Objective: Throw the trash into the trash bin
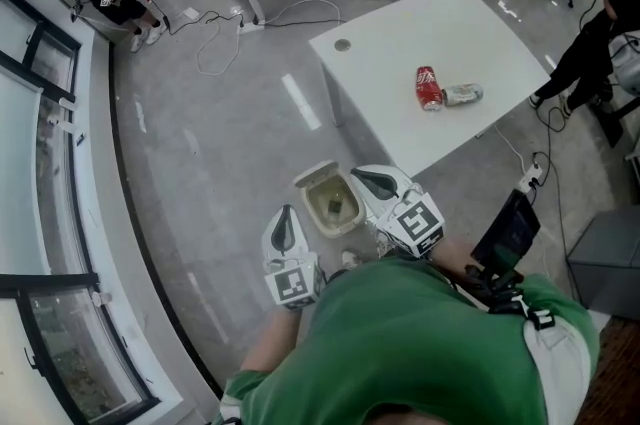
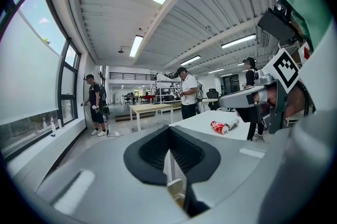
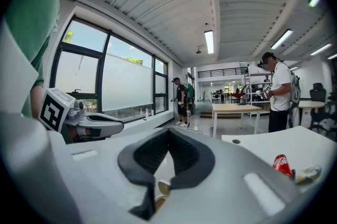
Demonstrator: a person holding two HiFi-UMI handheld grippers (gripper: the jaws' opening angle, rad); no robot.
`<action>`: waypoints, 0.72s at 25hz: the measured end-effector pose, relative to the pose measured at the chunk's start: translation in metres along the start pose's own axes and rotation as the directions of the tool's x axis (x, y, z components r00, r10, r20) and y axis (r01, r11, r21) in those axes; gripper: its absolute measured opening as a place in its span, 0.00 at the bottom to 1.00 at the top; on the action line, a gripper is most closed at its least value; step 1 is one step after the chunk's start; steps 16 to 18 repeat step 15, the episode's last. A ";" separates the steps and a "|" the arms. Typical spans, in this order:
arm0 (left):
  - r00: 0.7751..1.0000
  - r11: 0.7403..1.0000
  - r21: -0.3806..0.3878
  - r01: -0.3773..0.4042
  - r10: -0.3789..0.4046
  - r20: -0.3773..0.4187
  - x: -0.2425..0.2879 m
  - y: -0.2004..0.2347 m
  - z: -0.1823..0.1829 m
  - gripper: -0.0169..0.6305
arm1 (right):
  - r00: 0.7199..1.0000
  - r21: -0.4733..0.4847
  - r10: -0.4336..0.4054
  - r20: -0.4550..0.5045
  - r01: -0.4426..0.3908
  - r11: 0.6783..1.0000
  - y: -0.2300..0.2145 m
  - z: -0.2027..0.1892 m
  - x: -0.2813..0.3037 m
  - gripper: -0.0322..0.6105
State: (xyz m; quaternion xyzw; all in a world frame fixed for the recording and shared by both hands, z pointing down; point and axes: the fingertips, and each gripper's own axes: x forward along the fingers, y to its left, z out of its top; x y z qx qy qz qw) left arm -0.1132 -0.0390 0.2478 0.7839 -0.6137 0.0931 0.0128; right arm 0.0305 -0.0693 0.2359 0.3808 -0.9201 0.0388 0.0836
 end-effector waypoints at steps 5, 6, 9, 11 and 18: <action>1.000 1.000 0.000 0.002 -0.002 -0.014 0.010 0.002 -0.003 0.03 | 1.000 0.002 0.002 -0.001 -0.002 1.000 -0.006 -0.001 0.006 0.05; 1.000 1.000 -0.001 0.003 -0.003 -0.015 0.009 0.002 -0.002 0.03 | 1.000 0.003 0.001 -0.002 -0.001 1.000 -0.005 0.000 0.006 0.05; 1.000 1.000 -0.005 0.021 -0.021 -0.015 0.006 0.002 -0.009 0.03 | 1.000 0.001 -0.007 -0.002 0.007 1.000 -0.001 0.001 0.003 0.05; 0.999 1.000 -0.004 0.029 -0.029 -0.015 0.001 0.002 -0.010 0.04 | 1.000 -0.002 -0.010 -0.002 0.010 1.000 0.003 0.002 0.002 0.05; 1.000 1.000 0.002 0.031 -0.031 -0.002 -0.012 0.009 -0.013 0.03 | 1.000 -0.009 -0.013 -0.002 0.013 1.000 0.018 0.008 -0.002 0.05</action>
